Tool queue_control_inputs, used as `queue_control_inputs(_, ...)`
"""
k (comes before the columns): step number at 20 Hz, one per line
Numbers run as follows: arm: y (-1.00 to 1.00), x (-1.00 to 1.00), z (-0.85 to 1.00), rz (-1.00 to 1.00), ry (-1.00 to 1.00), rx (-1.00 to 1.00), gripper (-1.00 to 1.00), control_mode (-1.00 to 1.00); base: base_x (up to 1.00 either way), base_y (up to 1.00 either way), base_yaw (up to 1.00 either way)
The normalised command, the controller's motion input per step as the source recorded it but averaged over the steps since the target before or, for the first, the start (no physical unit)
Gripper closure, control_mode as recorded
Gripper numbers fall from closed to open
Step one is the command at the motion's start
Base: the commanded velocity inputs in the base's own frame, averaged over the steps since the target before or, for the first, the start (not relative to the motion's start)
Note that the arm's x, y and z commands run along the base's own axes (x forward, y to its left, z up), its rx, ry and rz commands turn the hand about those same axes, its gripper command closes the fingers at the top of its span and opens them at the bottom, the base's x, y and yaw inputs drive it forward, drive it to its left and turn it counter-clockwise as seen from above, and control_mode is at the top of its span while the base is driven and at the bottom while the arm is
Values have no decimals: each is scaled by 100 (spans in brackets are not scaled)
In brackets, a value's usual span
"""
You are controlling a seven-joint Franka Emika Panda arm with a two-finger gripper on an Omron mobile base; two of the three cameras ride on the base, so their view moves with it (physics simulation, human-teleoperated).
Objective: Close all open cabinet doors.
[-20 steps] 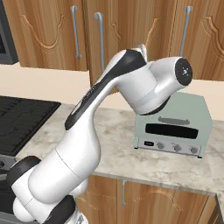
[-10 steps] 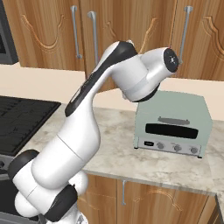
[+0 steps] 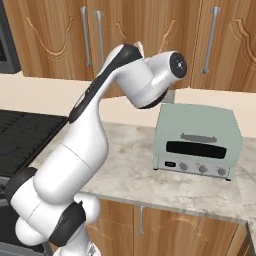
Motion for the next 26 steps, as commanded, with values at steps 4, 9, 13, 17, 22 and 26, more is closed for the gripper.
queue_control_inputs(4,33,86,-6,-14,0,-5,-100,-100,0,0,0)
queue_control_inputs(9,32,83,-7,-17,1,-7,-100,-100,0,0,0)
queue_control_inputs(13,18,75,-23,-19,5,-12,-100,-100,0,0,0)
queue_control_inputs(17,5,64,-30,-26,9,-23,-100,-100,0,0,0)
queue_control_inputs(22,0,56,-30,-29,10,-24,-100,-100,0,0,0)
queue_control_inputs(26,-19,7,-26,-25,4,-20,-100,-100,0,0,0)
